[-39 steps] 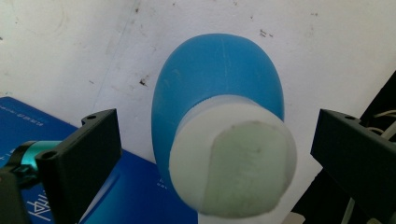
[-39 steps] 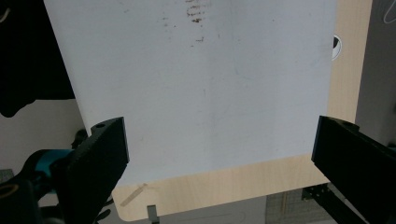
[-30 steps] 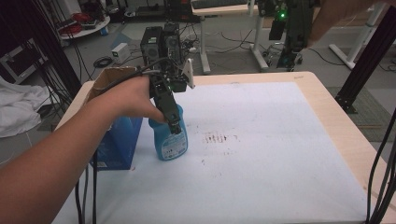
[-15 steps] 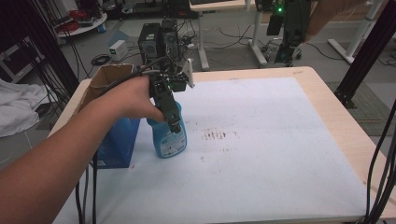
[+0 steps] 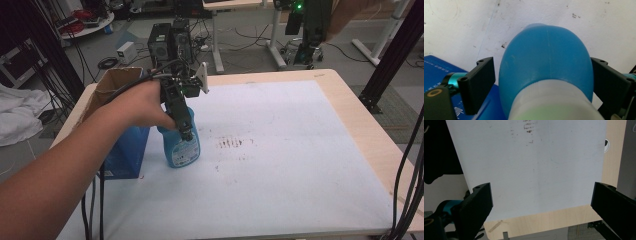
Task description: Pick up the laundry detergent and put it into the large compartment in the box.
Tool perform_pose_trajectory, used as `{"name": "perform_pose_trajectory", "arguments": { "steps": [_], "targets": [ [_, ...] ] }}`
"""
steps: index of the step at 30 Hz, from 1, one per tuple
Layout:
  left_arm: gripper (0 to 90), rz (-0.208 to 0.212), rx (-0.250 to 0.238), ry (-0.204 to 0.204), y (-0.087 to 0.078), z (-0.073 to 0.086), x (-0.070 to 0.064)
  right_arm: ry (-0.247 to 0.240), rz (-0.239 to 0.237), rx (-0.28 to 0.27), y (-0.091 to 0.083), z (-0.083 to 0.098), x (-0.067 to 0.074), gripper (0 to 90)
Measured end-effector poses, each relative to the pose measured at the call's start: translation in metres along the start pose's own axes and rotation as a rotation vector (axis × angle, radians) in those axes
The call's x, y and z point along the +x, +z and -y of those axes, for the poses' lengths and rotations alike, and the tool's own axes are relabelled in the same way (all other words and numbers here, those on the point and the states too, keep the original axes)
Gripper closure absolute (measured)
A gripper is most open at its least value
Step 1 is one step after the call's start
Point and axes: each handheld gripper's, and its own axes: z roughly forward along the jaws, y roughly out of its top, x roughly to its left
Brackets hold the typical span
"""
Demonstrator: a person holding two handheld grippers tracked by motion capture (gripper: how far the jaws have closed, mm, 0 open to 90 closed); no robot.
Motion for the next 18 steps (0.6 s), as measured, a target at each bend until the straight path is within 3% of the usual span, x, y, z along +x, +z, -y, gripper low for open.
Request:
{"name": "perform_pose_trajectory", "arguments": {
  "steps": [12, 15, 18],
  "targets": [
    [12.6, -0.014, 0.002, -0.008, -0.0002, -0.0002, -0.0012, 0.001, 0.002, -0.005, 0.0012, 0.0006, -0.0007, 2.9],
    [23.5, 0.003, -0.004, 0.001, -0.0024, -0.0003, -0.0013, 0.003, 0.002, -0.005, 0.0007, 0.0003, -0.0007, 2.9],
    [23.5, 0.0, -0.003, 0.003, -0.002, -0.0011, -0.0032, 0.001, 0.003, -0.005, 0.0013, 0.0007, -0.0011, 2.9]
  ]
}}
